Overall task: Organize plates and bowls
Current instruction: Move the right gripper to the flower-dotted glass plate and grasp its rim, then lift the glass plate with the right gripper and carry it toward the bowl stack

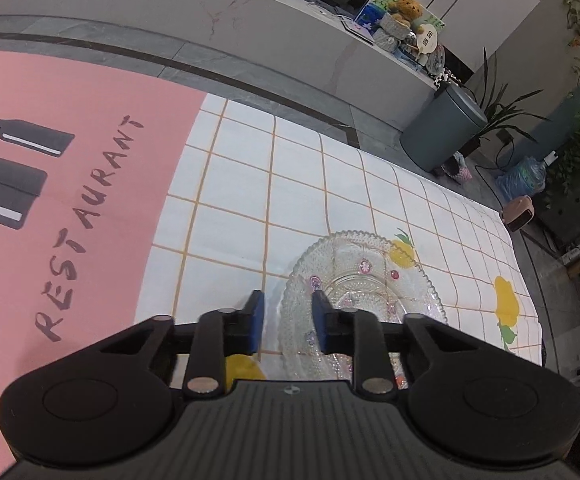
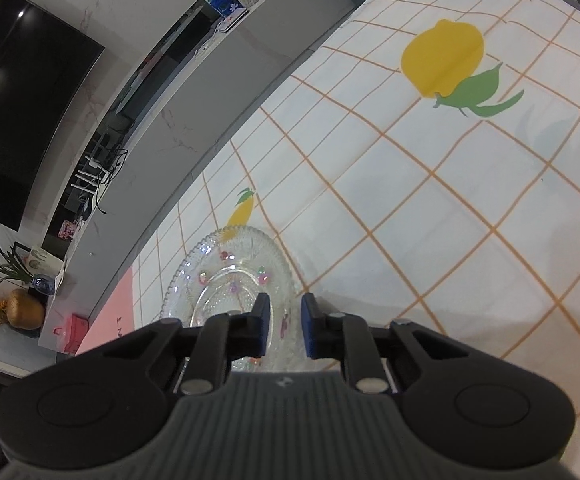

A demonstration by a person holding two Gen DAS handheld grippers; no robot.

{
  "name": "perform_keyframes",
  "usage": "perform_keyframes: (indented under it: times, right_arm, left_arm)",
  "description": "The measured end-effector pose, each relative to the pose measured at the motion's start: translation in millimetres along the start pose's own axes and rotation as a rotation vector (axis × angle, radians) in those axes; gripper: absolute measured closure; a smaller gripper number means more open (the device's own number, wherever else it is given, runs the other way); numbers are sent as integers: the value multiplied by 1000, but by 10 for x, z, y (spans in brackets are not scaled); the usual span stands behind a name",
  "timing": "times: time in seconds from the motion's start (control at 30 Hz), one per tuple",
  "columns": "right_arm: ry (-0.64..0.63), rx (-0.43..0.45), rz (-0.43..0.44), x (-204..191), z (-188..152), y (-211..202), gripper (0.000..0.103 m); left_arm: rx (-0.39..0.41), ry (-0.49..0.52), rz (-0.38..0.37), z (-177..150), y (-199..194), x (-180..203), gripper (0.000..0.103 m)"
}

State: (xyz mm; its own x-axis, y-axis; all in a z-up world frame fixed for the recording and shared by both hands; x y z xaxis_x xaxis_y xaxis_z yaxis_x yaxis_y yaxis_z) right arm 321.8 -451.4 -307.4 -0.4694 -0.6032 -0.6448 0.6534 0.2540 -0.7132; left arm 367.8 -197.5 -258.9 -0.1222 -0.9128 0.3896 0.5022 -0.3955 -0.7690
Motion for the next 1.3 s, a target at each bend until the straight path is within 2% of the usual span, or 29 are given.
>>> perform_keyframes:
  times: [0.13,0.37,0.67,1.03,1.3]
  right_arm:
    - [1,0,-9,17,7,-3,98]
    - [-6,-6,-13,-9,39,-6,99]
    - [-5,-43,23,-89,2,-94,99]
    - [-68,-97,87,-284,-376,-509,99]
    - [-156,-100,129,-273,-827,-959,99]
  left_arm:
    - [-3,19,12,-3,21,22,89]
    - [5,20,23,-14,-34,45,92]
    - [20,19,38,-60,-328,47,95]
    - [72,-55,48,-313,-1034,-65,95]
    - [85,-74,52,-712,-1471,-185,96]
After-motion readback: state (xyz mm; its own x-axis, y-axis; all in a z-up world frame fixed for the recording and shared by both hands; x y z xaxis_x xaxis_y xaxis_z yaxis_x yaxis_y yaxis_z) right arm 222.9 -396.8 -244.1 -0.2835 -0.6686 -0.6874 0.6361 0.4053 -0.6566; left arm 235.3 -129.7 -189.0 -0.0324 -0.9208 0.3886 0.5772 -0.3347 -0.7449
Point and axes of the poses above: each gripper's, at about its wrist camera, not at the fingertips, and y roughly the way its jaws point, x to its right, z to its top, the point moved 8 cm from there along y, roughly the way its jaws point, and after that the axes turned 5 degrees about y, right-handed, at the moved point
